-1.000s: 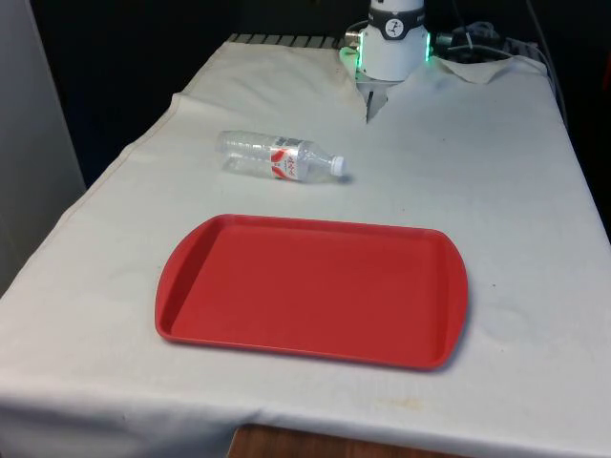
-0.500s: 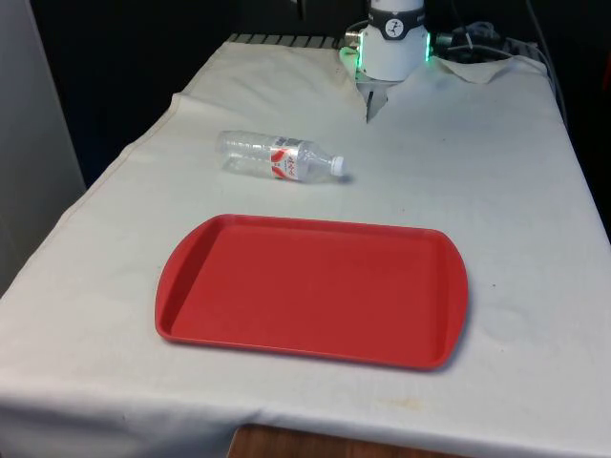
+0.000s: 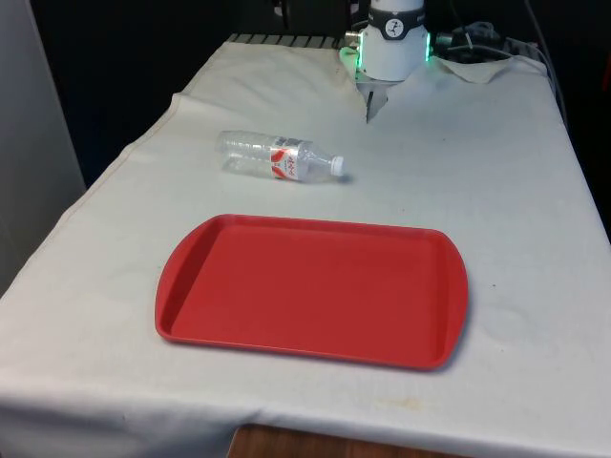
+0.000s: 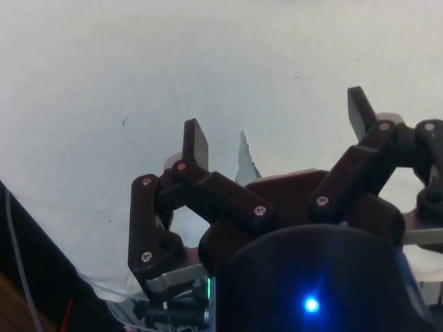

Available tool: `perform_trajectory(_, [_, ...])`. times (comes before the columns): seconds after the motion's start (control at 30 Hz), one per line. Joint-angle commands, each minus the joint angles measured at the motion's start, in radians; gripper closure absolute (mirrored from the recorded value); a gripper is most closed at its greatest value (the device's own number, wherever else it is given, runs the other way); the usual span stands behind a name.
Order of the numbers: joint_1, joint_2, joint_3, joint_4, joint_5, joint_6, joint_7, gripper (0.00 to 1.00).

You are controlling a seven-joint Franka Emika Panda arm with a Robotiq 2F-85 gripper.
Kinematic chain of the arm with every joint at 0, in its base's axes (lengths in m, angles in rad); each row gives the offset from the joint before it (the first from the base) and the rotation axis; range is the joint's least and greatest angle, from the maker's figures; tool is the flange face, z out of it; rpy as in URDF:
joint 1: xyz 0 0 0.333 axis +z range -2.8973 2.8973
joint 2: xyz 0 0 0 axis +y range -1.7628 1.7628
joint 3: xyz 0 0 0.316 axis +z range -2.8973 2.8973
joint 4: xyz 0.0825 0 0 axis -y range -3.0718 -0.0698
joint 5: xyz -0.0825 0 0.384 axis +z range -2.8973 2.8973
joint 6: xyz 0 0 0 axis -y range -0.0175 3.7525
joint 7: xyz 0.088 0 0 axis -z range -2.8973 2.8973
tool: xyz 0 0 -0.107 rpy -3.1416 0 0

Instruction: Place the bottle upright on the tray.

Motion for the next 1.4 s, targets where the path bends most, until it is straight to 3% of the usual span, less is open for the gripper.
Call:
perform_trajectory(0.0, [-0.004, 0.006, -0.005, -0.003, -0.008, 0.015, -0.005, 0.00])
perform_trajectory(0.5, [-0.001, 0.042, -0.059, 0.000, -0.016, 0.053, -0.047, 0.00])
perform_trajectory(0.7, [-0.004, 0.063, -0.072, -0.008, -0.026, 0.100, -0.057, 0.00])
perform_trajectory(0.77, [-0.001, 0.067, -0.073, -0.003, -0.016, 0.091, -0.061, 0.00])
perform_trajectory(1.07, [-0.002, 0.092, -0.083, -0.024, -0.021, 0.161, -0.067, 0.00])
perform_trajectory(1.37, [-0.001, 0.098, -0.082, -0.026, -0.016, 0.162, -0.083, 0.00])
